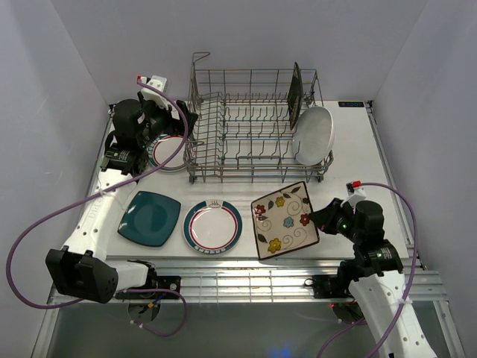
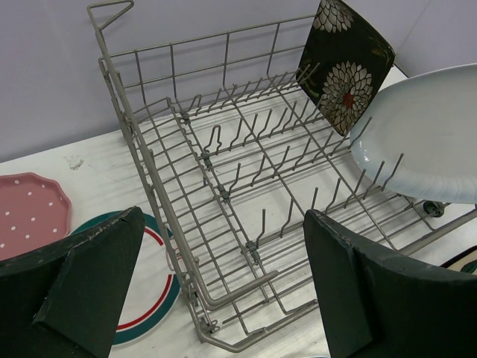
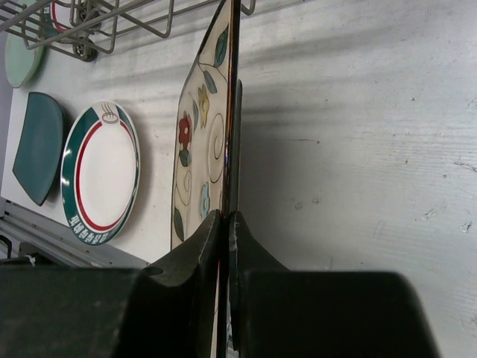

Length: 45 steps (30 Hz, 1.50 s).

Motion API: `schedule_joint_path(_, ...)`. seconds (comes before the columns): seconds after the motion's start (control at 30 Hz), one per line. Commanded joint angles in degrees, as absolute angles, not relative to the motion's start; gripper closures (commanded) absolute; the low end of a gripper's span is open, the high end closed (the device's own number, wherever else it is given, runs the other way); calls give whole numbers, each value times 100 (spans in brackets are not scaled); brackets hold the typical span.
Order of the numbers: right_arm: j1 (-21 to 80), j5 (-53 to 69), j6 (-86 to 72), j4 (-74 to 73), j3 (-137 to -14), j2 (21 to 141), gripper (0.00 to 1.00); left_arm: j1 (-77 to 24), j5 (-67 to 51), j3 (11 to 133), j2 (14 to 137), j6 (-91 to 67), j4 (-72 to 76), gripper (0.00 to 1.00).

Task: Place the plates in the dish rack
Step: Pick up the plate from the corner of the board.

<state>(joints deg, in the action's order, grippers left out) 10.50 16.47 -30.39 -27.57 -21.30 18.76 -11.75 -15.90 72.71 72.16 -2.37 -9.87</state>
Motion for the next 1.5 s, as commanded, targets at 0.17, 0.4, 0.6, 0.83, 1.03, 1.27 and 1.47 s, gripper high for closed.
schedule_joint_path(0.17,1055,1890,-2742,-2452,-2759,1942,92,-1187,-1652,7295,6838,-193,-967,2)
schedule_joint_path(0.4,1055,2153,-2628,-2347,-2962,2144,92,-1187,-2310,7470,6741,-44,-1316,2)
schedule_joint_path(0.6,1055,2101,-2575,-2382,-3076,2241,92,-1187,-3769,7673,6627,491,-1977,2)
schedule_joint_path(0.83,1055,2030,-2514,-2417,-3216,2434,92,-1204,-5184,7121,6039,1695,-3233,2)
schedule_joint_path(1.03,1063,2030,-2514,-2452,-3340,2513,92,-1467,-5564,5908,5564,2713,-3559,2)
schedule_joint_path(1.27,1055,2057,-2549,-2400,-3401,2672,92,-2891,-3983,4827,6063,2630,-2885,7)
schedule_joint_path(1.47,1072,2092,-2566,-2242,-3296,2777,92,-3603,-3227,4746,6591,2303,-2014,8)
